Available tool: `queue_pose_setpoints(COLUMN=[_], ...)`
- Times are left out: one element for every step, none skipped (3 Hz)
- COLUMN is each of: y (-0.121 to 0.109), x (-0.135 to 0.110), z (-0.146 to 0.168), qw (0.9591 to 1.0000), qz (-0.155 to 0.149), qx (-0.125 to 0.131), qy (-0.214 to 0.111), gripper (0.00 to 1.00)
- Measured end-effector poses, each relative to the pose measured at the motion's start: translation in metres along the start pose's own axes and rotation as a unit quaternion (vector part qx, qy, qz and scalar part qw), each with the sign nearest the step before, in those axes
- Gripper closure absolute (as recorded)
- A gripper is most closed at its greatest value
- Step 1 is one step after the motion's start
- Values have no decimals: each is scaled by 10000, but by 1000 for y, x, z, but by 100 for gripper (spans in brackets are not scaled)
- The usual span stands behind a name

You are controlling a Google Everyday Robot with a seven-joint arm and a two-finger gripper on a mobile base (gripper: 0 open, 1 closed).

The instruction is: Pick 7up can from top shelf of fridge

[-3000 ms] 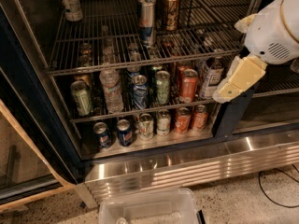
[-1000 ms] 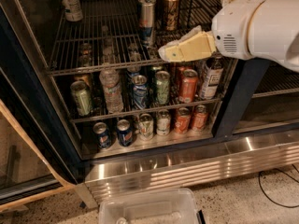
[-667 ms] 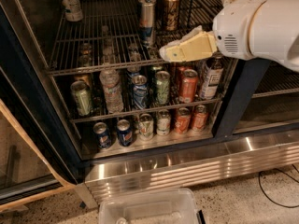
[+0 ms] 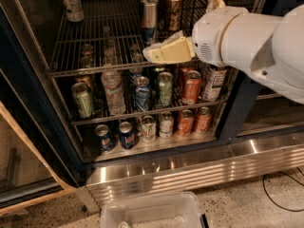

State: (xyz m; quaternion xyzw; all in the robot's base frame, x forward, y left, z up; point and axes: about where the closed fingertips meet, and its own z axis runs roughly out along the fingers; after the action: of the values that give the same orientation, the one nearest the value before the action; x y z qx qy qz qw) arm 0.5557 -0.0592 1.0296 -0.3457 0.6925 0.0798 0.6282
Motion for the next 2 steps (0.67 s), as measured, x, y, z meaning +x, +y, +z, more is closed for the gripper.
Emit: queue_pose_setpoints(y=[-1, -7], x=[-5, -10], z=[16, 30], qw=[9993, 9974], qz=[58, 97], qx=[305, 559], qy=[-212, -442], gripper=[0, 0])
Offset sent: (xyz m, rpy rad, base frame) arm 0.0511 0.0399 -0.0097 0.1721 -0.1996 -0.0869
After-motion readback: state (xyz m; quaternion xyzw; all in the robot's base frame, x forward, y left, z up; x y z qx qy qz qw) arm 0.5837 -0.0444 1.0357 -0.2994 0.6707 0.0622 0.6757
